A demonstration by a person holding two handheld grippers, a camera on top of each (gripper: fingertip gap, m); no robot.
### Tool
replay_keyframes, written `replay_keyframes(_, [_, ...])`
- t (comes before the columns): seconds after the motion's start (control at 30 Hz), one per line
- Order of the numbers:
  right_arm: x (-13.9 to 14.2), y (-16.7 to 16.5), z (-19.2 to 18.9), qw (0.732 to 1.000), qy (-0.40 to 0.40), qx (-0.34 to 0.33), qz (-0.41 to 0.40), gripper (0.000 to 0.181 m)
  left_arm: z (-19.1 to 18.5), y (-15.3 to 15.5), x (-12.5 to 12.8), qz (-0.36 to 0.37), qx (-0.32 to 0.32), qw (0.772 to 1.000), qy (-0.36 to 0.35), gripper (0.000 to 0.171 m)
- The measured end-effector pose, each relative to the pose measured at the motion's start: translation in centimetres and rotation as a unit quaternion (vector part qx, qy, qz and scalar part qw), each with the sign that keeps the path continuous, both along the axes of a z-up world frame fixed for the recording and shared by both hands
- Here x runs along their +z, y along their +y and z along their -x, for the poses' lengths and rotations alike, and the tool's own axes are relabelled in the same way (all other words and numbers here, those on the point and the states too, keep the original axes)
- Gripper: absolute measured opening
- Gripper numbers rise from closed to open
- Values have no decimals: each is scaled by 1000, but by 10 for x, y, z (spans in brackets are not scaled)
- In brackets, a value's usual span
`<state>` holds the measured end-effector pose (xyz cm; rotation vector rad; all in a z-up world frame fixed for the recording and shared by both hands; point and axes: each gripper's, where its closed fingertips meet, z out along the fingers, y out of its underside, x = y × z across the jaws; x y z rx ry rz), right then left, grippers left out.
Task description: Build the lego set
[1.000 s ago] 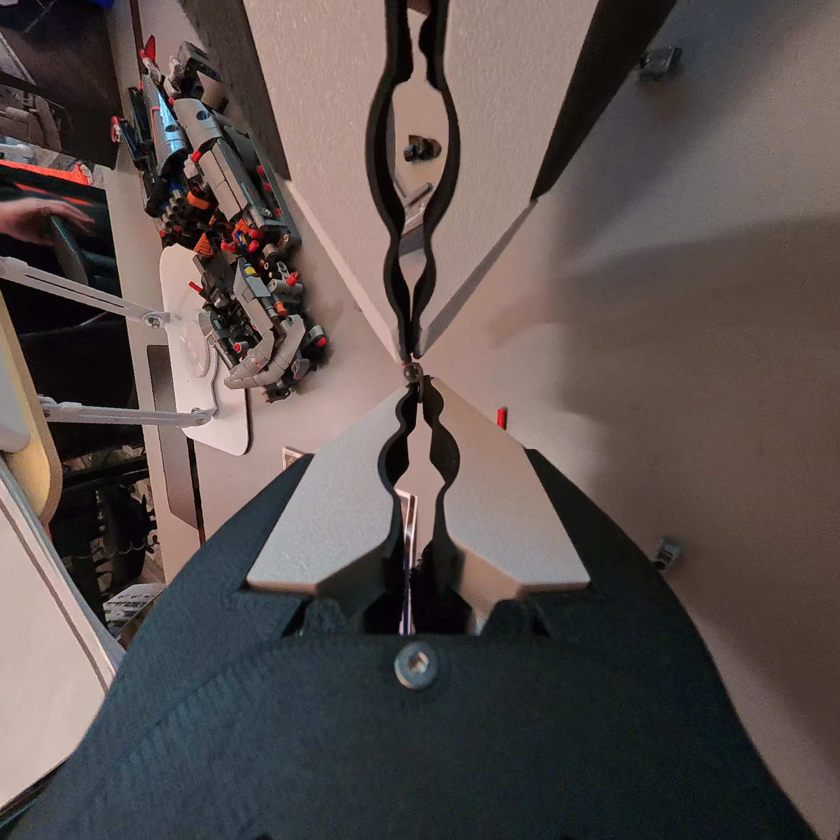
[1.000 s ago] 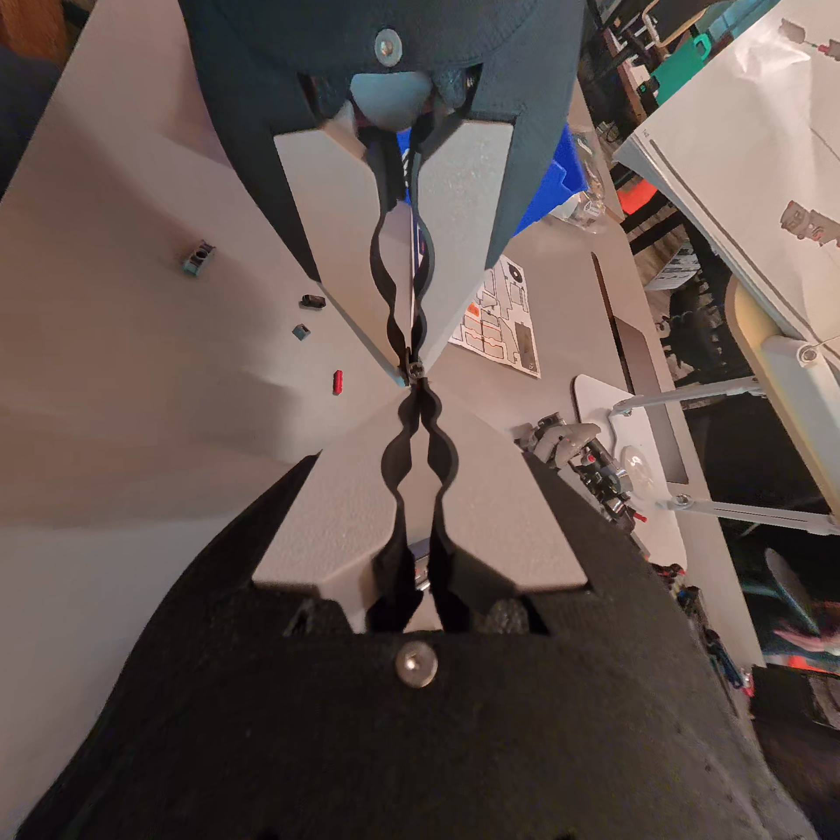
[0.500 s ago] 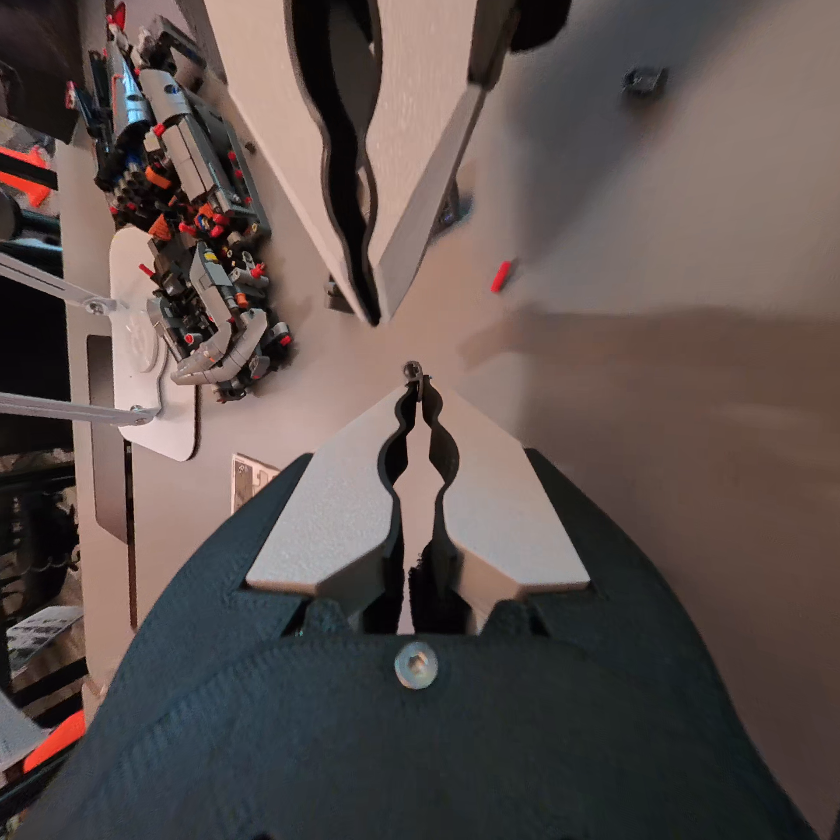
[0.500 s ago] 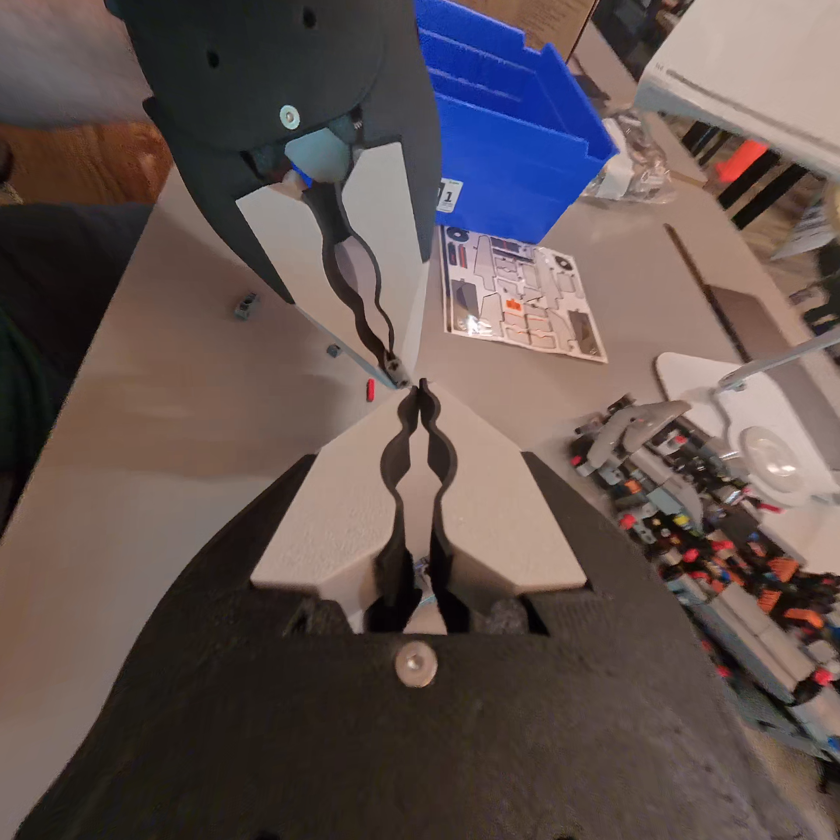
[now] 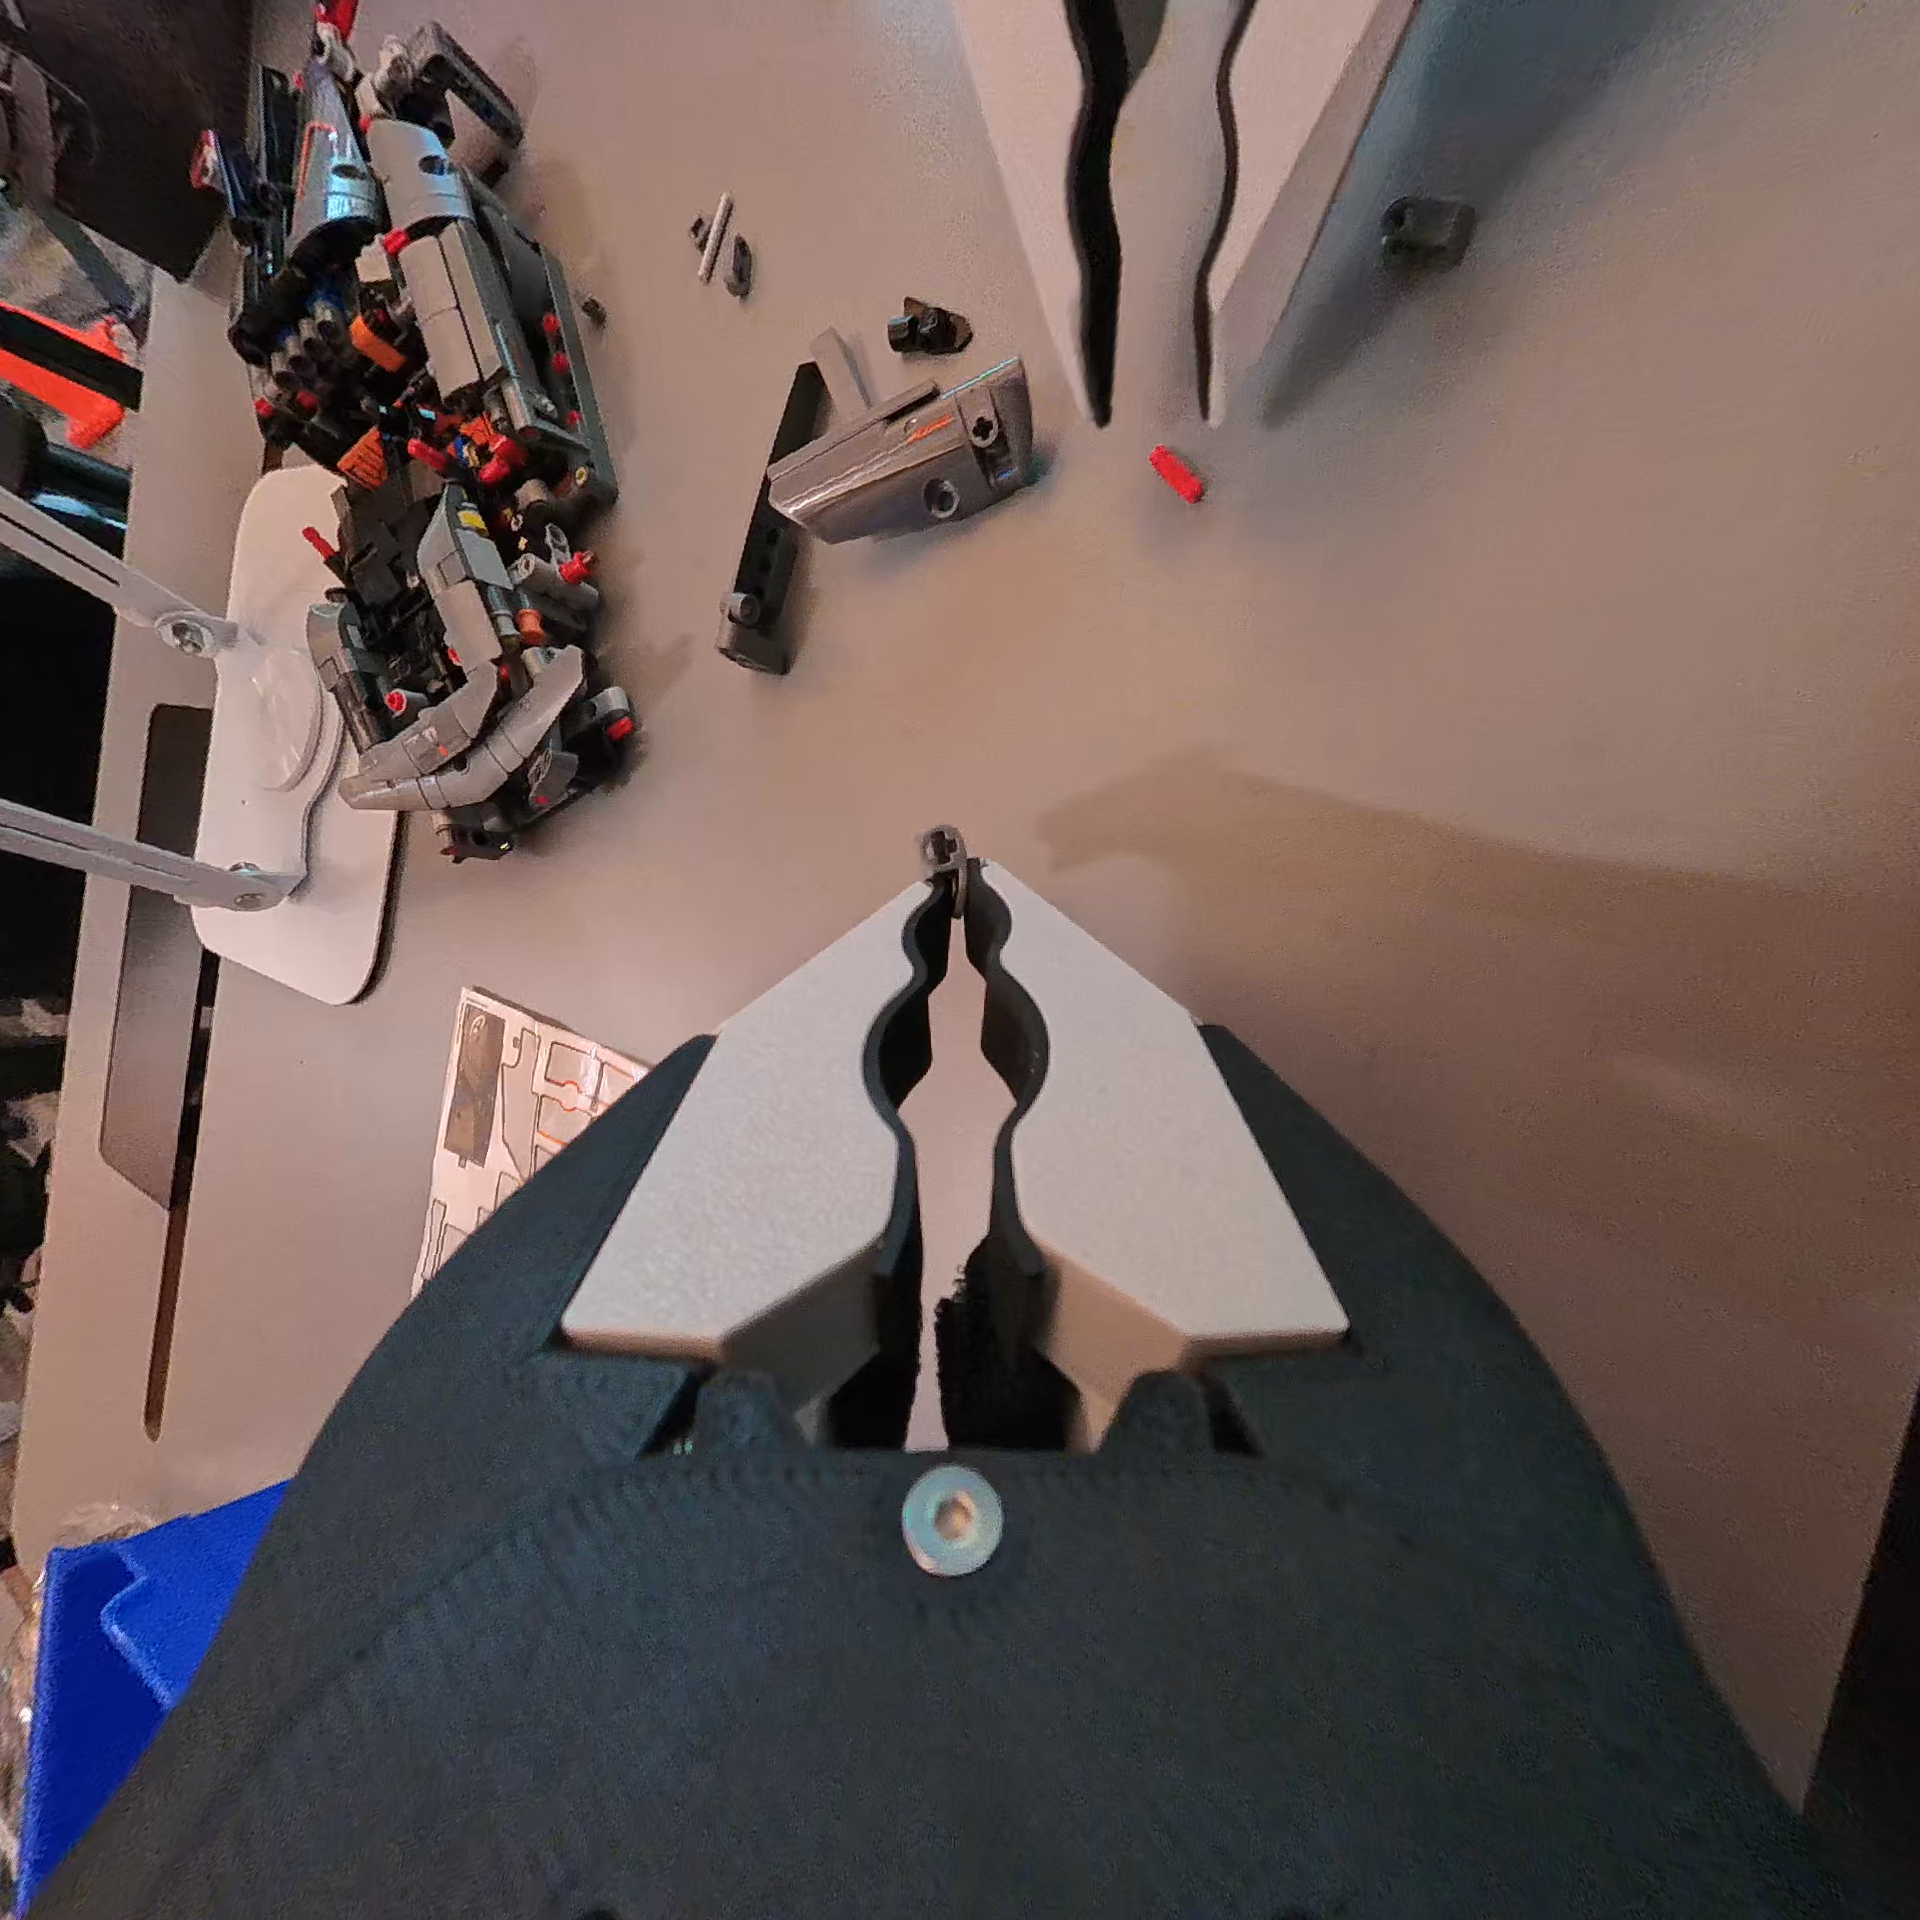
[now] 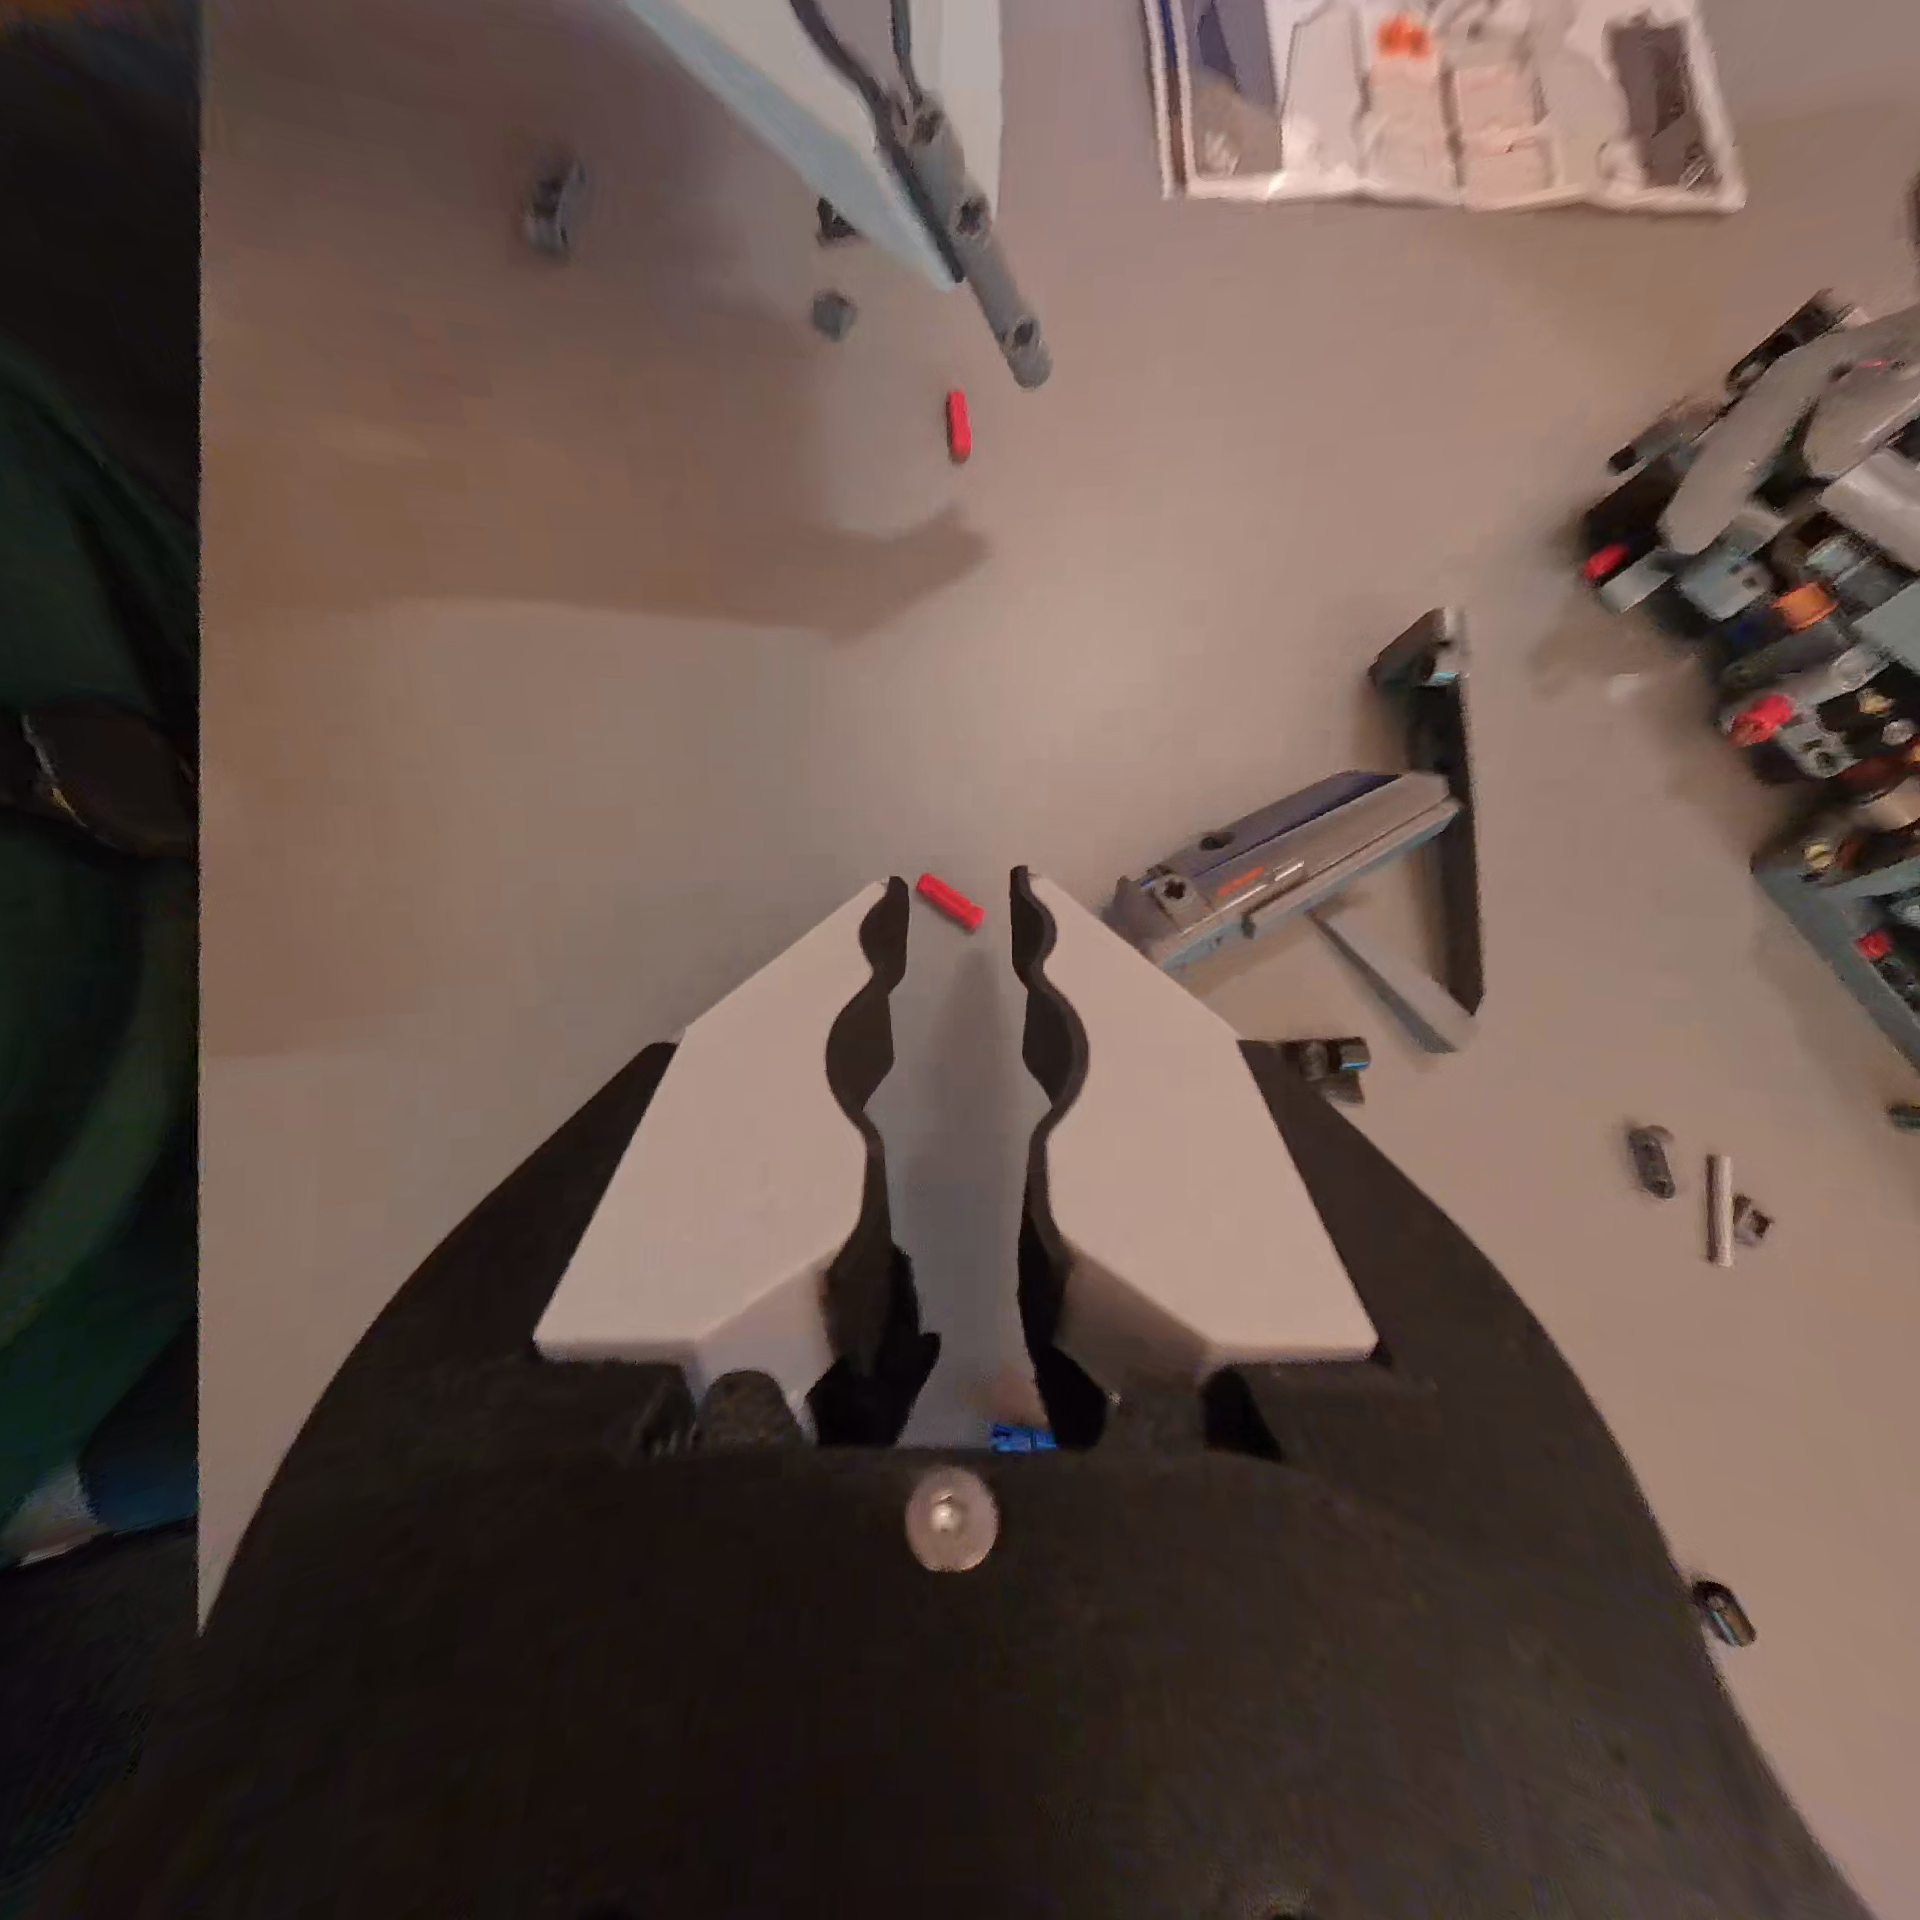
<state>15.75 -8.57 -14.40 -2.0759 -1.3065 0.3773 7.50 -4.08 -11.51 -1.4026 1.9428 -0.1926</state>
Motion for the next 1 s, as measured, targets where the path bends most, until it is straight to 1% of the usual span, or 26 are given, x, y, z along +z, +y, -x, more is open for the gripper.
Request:
replay_keyframes(0.07, [-11, 0, -4, 1000, -24, -2, 6, 19, 0, -1, 0, 0, -5, 1000, -2, 0])
replay_keyframes(0.17, [-15, 2, -5, 1000, -23, 9, 13, 19, 2, -3, 1, 1, -9, 1000, -5, 0])
replay_keyframes(0.27, [-17, 1, 0, 999, -11, 33, 25, 13, 3, -5, 2, 4, -12, 1000, -10, 0])
replay_keyframes(0.33, [-18, -1, 3, 998, -11, 48, 33, 6, 3, -5, 3, 3, -13, 1000, -12, 0])
replay_keyframes(0.4, [-18, -1, 5, 998, -9, 51, 38, 2, 2, -5, 3, 4, -14, 1000, -14, 0])
replay_keyframes(0.57, [-18, -3, 6, 997, 16, 45, 52, 2, -2, -7, 1, 7, -22, 1000, -14, 0])
replay_keyframes(0.67, [-18, -3, 1, 998, 16, 29, 55, 11, -3, -9, -1, 9, -27, 1000, -11, 0])
replay_keyframes(0.73, [-18, -5, 0, 998, 18, 32, 57, 12, -5, -10, -3, 11, -29, 999, -10, 0])
replay_keyframes(0.8, [-18, -5, 0, 998, 17, 37, 57, 11, -6, -11, -4, 11, -31, 999, -9, 0])
replay_keyframes(0.87, [-18, -6, 1, 997, 10, 48, 52, 3, -7, -12, -4, 12, -32, 999, -9, 0])
replay_keyframes(1.0, [-18, -5, 2, 997, 9, 55, 53, 1, -10, -13, -3, 12, -34, 999, -10, 0])
